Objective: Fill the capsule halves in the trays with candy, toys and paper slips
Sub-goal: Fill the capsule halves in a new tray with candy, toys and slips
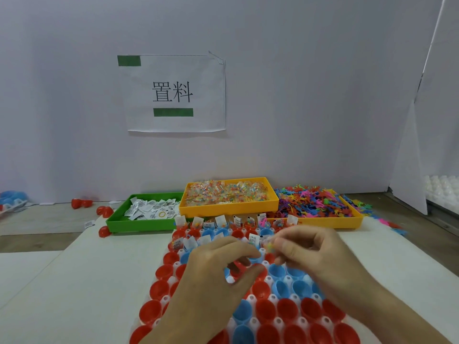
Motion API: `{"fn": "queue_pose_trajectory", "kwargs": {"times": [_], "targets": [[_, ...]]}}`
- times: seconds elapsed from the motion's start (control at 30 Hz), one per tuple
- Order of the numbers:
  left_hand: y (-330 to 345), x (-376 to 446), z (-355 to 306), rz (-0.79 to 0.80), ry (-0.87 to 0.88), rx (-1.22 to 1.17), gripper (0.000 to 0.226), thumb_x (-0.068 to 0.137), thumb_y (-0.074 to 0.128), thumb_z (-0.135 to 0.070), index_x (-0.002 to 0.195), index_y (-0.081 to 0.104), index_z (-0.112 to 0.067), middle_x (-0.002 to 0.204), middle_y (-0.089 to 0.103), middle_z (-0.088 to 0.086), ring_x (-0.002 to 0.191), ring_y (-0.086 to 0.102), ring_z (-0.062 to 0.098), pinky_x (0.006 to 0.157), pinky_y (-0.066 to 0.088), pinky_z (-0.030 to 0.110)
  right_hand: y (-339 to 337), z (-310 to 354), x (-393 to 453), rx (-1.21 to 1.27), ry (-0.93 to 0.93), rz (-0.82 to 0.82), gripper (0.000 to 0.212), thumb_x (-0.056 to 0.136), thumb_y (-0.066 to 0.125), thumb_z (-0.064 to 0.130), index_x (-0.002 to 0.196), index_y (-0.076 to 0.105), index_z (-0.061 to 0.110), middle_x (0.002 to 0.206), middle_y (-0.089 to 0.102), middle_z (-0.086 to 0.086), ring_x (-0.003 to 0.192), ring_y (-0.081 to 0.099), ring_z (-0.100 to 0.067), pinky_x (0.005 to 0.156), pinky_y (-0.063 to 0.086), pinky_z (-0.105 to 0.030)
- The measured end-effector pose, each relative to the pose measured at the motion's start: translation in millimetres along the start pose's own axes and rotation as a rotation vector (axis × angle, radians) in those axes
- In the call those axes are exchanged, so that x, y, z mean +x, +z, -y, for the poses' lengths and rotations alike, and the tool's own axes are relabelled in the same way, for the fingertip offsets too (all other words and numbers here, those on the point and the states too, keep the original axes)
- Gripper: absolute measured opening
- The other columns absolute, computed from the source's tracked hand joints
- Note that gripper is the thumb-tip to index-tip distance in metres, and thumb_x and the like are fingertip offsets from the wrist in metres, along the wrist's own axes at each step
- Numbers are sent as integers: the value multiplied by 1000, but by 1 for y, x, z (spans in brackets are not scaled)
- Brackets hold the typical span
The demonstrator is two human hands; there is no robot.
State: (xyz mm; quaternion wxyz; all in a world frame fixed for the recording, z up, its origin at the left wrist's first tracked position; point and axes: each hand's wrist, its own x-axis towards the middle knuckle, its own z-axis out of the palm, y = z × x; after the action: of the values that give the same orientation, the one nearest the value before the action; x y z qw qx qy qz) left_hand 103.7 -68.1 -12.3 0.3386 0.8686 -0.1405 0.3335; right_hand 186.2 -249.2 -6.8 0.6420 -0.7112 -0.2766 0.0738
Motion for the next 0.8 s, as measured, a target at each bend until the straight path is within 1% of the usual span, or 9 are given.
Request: {"fn": "queue_pose_trajectory", "kwargs": {"times": [0.1,0.17,0.2,0.27,0.33,0.47,0.6,0.7,0.8], "targets": [[-8,3,-2,-57,-1,33,18,75,82,-11,89,77,-22,79,70,-19,76,66,-1,65,53,10,-28,2,5,-138,-95,-249,5,80,77,13,78,79,17,76,76,-3,68,72,-13,63,53,-14],[-14,6,-1,-100,-20,54,19,76,81,-7,86,77,-22,79,70,-18,76,66,1,64,54,12,-44,0,8,-297,-101,-300,9,82,77,9,80,78,17,73,76,1,64,71,-11,61,53,-13],[-16,7,0,-115,-30,67,20,76,80,-5,85,76,-22,78,70,-17,76,65,3,64,54,13,-49,-1,8,-356,-86,-287,9,82,78,9,81,76,18,72,75,2,63,71,-12,62,55,-15],[-18,8,2,-129,-47,90,21,77,79,-1,84,76,-21,78,70,-17,76,65,5,64,55,17,-56,-4,7,-455,-37,-223,13,81,79,10,82,74,21,72,75,3,63,72,-13,67,59,-25],[-19,9,5,-136,-73,102,22,77,78,0,85,76,-20,79,70,-16,78,66,6,65,55,19,-59,-8,7,-562,-8,-159,15,81,80,9,80,74,24,72,74,5,65,71,-13,69,61,-30],[-19,8,9,-150,-113,105,21,77,78,-1,87,76,-20,80,69,-16,79,65,6,64,55,18,-59,-11,8,-690,-18,-102,20,80,81,10,74,77,28,74,74,13,74,69,-7,71,58,-26],[-19,8,10,-145,-112,114,24,77,77,1,84,75,-22,78,68,-18,79,65,7,63,55,21,-61,-14,7,-763,-8,-37,25,81,81,13,69,75,34,71,72,19,73,65,-1,64,49,-12],[-19,7,11,-136,-115,123,24,77,77,1,84,74,-22,78,68,-17,79,64,7,63,55,19,-62,-18,8,-826,23,10,22,82,81,19,69,74,35,71,70,22,72,64,-2,64,48,-13],[-18,7,12,-123,-121,120,22,78,76,0,82,74,-22,78,68,-15,80,64,7,63,52,13,-60,-22,9,-867,49,5,17,82,81,27,74,70,37,71,69,18,73,63,-8,66,52,-19]]}}
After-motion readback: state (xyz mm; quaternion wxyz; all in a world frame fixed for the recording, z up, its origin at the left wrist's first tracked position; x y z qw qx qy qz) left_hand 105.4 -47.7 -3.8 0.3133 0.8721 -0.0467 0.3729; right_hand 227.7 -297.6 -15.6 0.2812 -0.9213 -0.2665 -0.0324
